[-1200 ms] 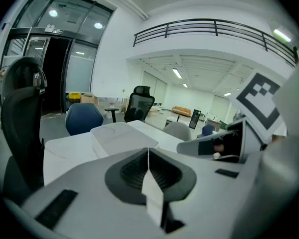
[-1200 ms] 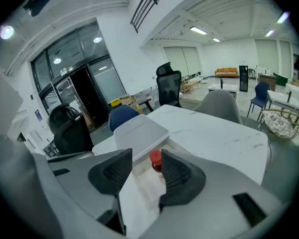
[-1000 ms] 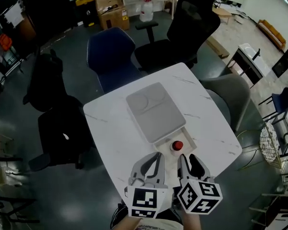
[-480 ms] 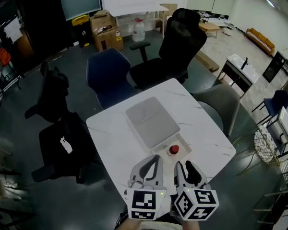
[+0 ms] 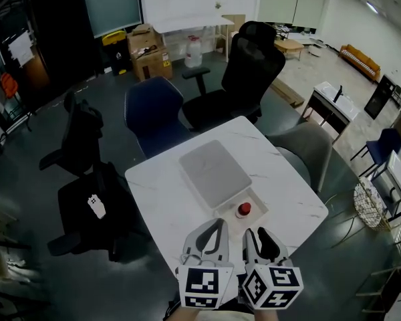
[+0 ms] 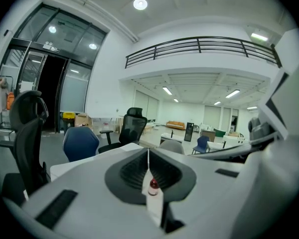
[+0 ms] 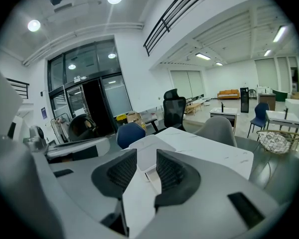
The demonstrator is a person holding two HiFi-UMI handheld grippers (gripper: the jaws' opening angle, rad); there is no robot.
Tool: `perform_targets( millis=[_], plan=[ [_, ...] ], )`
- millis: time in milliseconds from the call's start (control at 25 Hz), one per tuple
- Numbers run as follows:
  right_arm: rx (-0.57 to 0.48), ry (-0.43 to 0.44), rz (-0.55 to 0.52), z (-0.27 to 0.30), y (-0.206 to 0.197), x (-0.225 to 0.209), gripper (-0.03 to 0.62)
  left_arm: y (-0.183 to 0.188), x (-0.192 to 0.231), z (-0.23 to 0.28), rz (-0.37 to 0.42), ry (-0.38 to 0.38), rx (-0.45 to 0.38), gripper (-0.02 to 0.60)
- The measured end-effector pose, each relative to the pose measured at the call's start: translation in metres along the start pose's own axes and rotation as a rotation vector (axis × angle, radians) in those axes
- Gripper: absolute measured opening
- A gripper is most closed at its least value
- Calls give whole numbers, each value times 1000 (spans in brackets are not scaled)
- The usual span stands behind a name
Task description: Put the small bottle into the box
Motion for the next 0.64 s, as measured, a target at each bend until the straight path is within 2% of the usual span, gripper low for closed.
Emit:
perform_targets(
  millis=[640],
  plan=[
    [-9,11,-18,-7,5,5,130,8,-4,-9,5,1,-19,20]
  ],
)
Point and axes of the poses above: the fingertips, and each gripper's own axes: z forward along the fingers, x to its left, y out of its top, the point moved 4 cm from there along -z, backward along the fingers, and after that the axes turned 2 degrees about -z, right-handed, at the moved point
